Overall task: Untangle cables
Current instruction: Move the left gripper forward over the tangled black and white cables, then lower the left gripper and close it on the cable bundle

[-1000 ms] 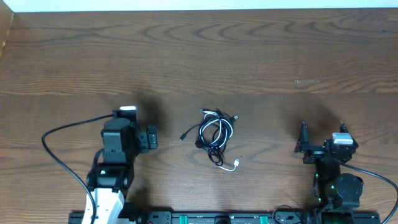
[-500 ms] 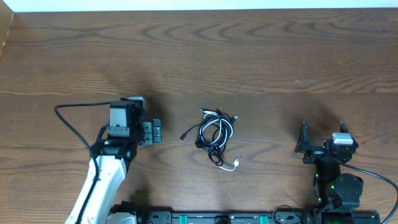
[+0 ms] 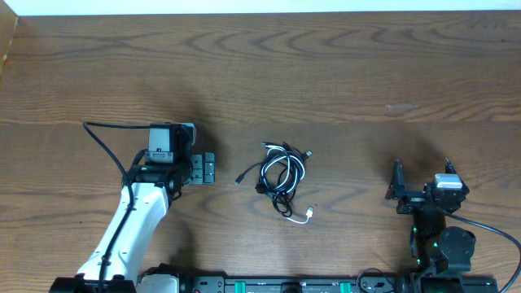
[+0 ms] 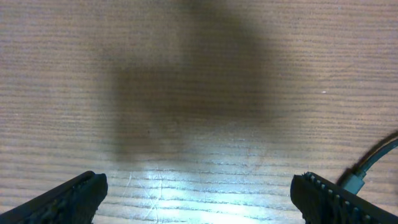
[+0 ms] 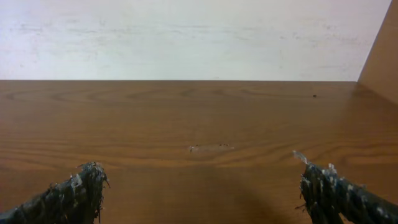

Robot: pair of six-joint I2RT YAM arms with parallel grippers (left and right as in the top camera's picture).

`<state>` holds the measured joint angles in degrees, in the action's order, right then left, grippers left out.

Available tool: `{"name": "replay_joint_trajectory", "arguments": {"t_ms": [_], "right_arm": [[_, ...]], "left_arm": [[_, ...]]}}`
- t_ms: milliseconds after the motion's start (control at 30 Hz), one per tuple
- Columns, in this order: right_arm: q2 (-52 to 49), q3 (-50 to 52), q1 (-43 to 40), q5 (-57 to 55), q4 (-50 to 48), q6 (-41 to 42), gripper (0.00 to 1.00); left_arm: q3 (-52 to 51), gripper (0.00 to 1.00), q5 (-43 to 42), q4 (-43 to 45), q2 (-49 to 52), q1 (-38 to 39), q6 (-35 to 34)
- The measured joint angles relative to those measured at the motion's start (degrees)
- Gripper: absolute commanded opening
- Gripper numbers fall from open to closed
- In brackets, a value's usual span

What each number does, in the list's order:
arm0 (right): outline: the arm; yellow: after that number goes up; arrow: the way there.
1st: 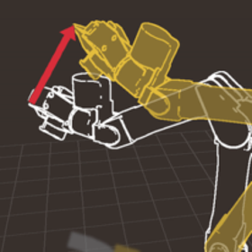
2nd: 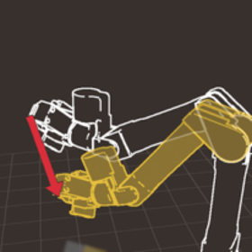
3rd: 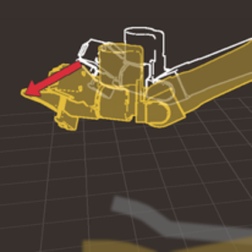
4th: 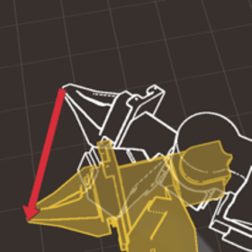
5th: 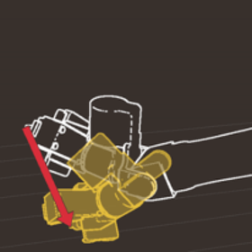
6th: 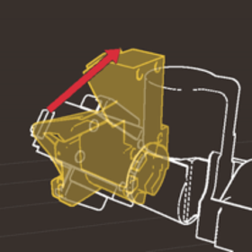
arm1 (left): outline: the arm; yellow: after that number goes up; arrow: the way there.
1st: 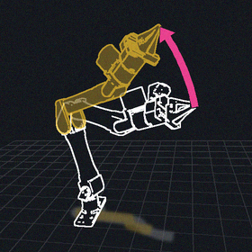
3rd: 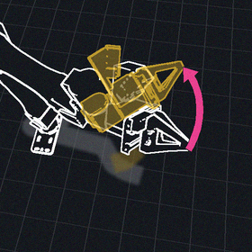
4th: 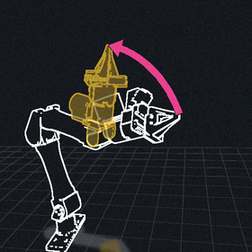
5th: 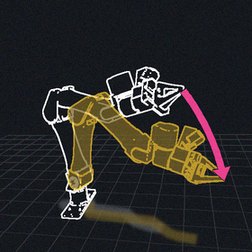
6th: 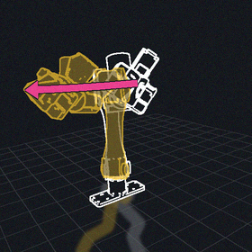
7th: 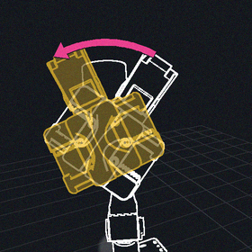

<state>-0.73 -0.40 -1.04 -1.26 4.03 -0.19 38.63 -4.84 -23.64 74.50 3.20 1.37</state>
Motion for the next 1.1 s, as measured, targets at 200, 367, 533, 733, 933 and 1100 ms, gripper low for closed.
{"name": "replay_joint_trajectory", "arguments": {"t_ms": [200, 367, 533, 733, 933, 1100], "right_arm": [[0.0, 0.0, 0.0, 0.0, 0.0, 0.0, 0.99], [0.0, 0.0, 0.0, 0.0, 0.0, 0.0, 0.99], [0.0, 0.0, 0.0, 0.0, 0.0, 0.0, 0.99], [0.0, 0.0, 0.0, 0.0, 0.0, 0.0, 0.99], [0.0, 0.0, 0.0, 0.0, 0.0, 0.0, 0.99], [0.0, 0.0, 0.0, 0.0, 0.0, 0.0, 0.99]], "left_arm": [[0.0, 1.00, -1.9, 0.5, 0.0, 0.0, 0.0], [0.0, 1.00, -7.5, 0.5, 0.0, 0.0, 0.0], [0.0, 1.00, -9.4, 0.2, 0.0, 3.7, 1.5], [0.1, 1.00, -10.5, 0.4, -0.1, 14.3, 5.0], [0.1, 0.94, -11.1, 2.7, -0.2, 19.4, 5.5], [0.2, 0.87, -12.0, 7.7, -0.2, 21.1, 3.6]]}}
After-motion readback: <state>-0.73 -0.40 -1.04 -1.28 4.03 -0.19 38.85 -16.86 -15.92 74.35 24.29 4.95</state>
